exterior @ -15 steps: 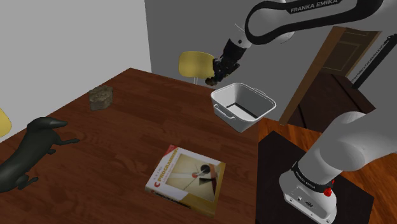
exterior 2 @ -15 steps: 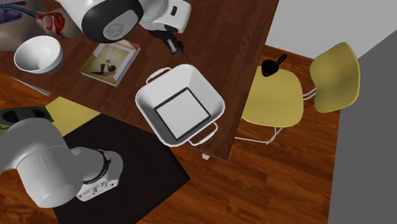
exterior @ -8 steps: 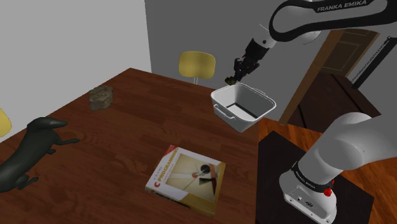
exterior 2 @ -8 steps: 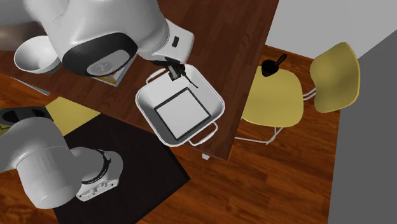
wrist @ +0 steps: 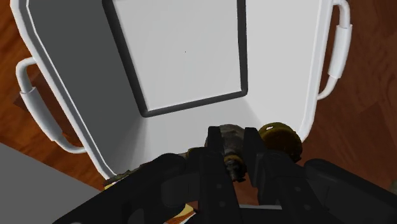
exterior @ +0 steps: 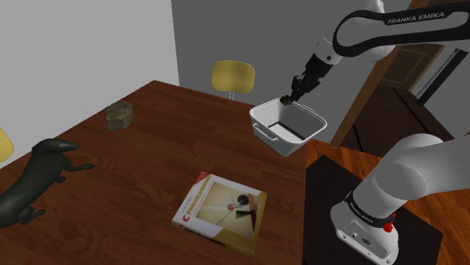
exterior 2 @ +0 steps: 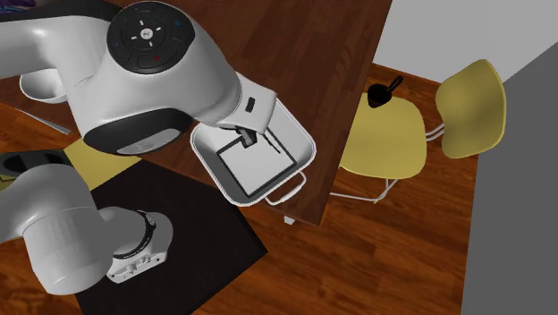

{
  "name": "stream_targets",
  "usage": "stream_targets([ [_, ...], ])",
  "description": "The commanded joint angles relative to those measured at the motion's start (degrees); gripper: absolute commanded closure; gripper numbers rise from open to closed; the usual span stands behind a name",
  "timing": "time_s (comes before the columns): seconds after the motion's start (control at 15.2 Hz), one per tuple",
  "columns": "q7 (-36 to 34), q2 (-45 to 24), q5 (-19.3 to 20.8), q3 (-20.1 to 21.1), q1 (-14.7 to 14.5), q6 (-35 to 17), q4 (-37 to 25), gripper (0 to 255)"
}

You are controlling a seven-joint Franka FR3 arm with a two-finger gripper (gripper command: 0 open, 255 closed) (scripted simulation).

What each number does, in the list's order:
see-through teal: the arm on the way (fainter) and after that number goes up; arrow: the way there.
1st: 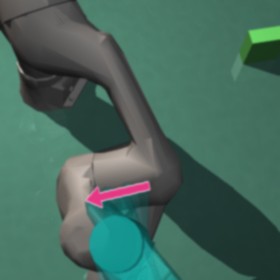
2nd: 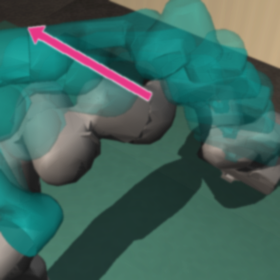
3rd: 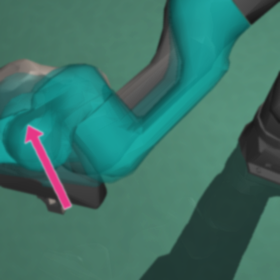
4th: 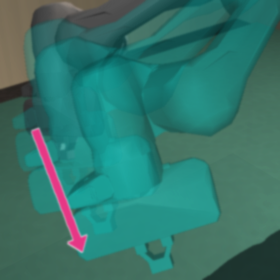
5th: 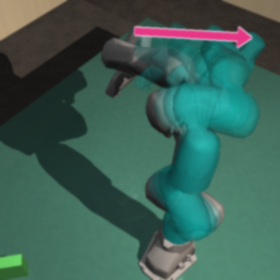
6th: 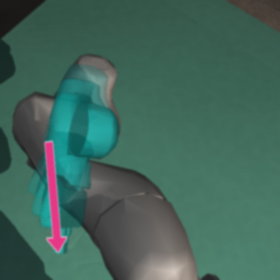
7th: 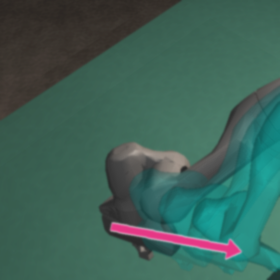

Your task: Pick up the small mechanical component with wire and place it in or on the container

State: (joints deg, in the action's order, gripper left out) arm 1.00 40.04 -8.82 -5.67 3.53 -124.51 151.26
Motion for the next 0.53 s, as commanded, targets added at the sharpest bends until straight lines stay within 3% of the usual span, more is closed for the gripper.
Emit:
stream_targets([
  [0.0, 0.5, -0.4, -0.1, -0.2, 0.0, -1.7, 1.4, 255],
  [0.46, 1.7, -2.4, -0.8, -0.6, -0.5, -7.9, 5.6, 255],
])
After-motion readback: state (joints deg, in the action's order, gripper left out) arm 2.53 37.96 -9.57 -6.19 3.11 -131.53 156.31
